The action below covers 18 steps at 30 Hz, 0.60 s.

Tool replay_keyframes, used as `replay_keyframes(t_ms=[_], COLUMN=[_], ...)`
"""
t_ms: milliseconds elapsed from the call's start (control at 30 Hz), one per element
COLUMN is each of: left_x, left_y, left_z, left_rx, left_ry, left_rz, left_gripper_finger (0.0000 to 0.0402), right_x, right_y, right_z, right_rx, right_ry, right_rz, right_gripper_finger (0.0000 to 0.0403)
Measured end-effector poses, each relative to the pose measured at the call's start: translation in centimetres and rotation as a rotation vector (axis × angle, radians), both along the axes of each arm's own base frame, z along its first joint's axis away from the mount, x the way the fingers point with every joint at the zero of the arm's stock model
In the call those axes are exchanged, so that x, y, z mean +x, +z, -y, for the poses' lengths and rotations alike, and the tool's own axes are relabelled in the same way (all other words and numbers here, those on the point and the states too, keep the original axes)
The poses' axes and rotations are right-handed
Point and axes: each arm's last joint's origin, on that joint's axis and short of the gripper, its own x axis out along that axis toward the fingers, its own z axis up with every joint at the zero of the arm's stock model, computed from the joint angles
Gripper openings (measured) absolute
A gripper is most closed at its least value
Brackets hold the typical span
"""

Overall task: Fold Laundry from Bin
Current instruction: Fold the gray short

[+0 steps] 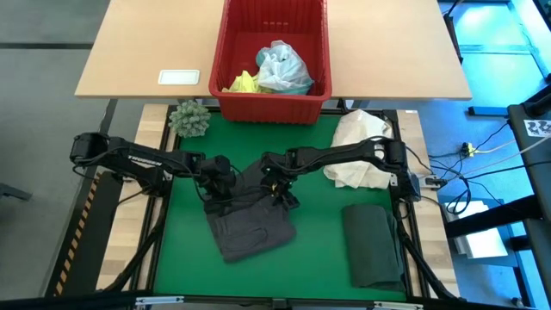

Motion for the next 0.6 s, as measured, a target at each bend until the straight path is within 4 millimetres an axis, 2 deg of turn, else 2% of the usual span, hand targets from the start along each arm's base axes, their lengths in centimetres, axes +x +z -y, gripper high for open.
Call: replay_keyframes(t_ms=[200, 367, 467, 600], left_x=[0.4, 0.6, 0.7, 0.6], left_y=[-0.3, -0.7, -0.9, -1.0], left_z=[0.6, 0.8, 1.1, 1.5], left_rx=[0.077, 0.064, 0.049, 0.061], left_ry=[0.007, -0.014, -0.034, -0.077], left_rz=[0.008, 0.001, -0.010, -0.012], left_gripper_finger=[0.0143, 0.0141, 0.0127, 0.0080], right_x=[0.2, 0.2, 0.2, 0.2], right_y=[-1.1, -1.4, -1.4, -1.4], right_z=[0.0, 0.0, 0.0, 0.0], right_rx=[0.014, 0.012, 0.007, -0.010], right_ry=[-0.004, -0.005, 0.002, 0.026], right_rz=[-0.023, -0.036, -0.033, -0.022], right_gripper_finger=[0.0230, 0.0222, 0.0195, 0.0124])
